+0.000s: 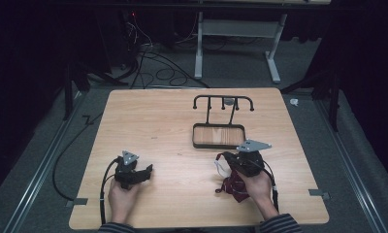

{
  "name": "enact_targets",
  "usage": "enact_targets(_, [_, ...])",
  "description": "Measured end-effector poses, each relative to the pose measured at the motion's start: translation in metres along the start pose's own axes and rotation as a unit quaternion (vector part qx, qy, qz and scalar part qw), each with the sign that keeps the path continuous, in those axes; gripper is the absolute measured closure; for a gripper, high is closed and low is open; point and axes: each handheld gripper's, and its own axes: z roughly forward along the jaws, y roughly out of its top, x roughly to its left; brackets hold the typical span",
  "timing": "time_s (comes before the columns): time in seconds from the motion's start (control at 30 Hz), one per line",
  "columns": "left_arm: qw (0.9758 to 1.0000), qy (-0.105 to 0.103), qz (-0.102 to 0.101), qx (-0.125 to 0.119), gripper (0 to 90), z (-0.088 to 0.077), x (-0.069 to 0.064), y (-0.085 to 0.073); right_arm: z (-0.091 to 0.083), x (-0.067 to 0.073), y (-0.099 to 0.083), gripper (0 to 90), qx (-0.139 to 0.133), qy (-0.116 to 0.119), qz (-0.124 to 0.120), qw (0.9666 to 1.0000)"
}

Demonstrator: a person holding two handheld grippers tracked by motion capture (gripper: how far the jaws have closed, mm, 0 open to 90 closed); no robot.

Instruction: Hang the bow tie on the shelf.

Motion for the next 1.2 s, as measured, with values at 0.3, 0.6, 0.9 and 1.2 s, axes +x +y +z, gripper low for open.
enact_targets(0.3, [1.0,0.0,0.0,0.0,27.0,0.0,0.0,0.0,-0.019,0.0,0.013,90.0,-0.031,-0.011,-0.014,0.9994])
enact_targets(0.6, [1.0,0.001,0.0,0.0,27.2,0.0,0.0,0.0,-0.032,-0.001,0.024,90.0,-0.049,-0.017,-0.02,0.9985])
enact_targets(0.9, [1.0,0.0,0.001,0.0,27.1,0.0,0.0,0.0,-0.041,-0.004,0.037,90.0,-0.058,-0.022,-0.03,0.9976])
enact_targets(1.2, [1.0,-0.001,0.0,0.0,27.0,0.0,0.0,0.0,-0.045,-0.007,0.05,90.0,-0.065,-0.022,-0.032,0.9971])
